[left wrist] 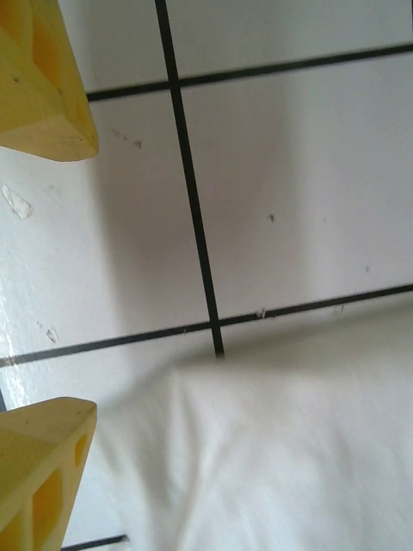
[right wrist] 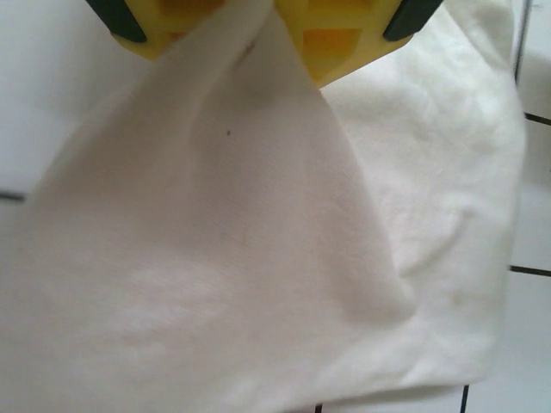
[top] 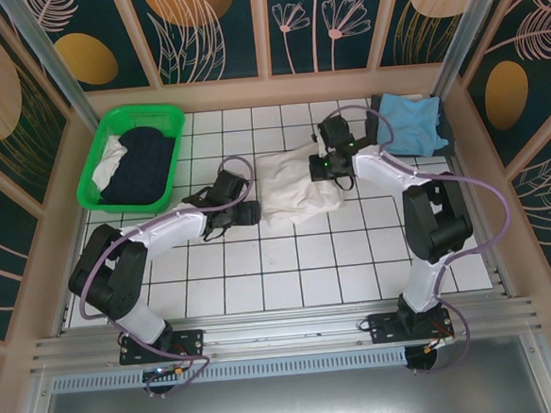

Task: Fold and stack the t-shirts

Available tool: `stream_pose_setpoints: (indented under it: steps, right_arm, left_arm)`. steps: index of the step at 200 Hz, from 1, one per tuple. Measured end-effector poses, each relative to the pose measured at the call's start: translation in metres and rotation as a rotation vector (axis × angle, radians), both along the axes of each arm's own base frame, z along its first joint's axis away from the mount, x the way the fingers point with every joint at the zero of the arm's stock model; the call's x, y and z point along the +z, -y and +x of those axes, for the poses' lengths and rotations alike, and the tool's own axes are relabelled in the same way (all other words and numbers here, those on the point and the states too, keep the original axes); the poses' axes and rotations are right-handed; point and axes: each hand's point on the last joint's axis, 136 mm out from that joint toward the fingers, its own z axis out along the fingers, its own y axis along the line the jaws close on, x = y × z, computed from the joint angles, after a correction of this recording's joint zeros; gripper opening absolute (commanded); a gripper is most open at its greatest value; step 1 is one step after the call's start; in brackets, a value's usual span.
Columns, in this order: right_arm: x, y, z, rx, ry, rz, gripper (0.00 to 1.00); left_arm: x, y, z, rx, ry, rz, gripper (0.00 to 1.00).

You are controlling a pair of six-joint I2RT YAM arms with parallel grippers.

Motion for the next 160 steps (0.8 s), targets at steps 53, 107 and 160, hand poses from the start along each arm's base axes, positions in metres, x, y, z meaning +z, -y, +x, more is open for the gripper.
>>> stream_pose_setpoints:
  steps: [53,107,160]
  right_arm:
    - [0.028,0.063,0.033,-0.036,0.125,-0.264,0.00]
    - [0.059,0.115,0.060,-0.070,0.206,-0.419,0.00]
    - [0.114,0.184,0.119,-0.163,0.321,-0.417,0.00]
  left_arm:
    - [0.002,-0.009,0.001,0.025,-0.004,0.042,0.73]
    - [0.001,-0.014,0.002,0.035,-0.008,0.056,0.73]
    - [0.004,-0.016,0.006,0.030,-0.001,0.062,0.71]
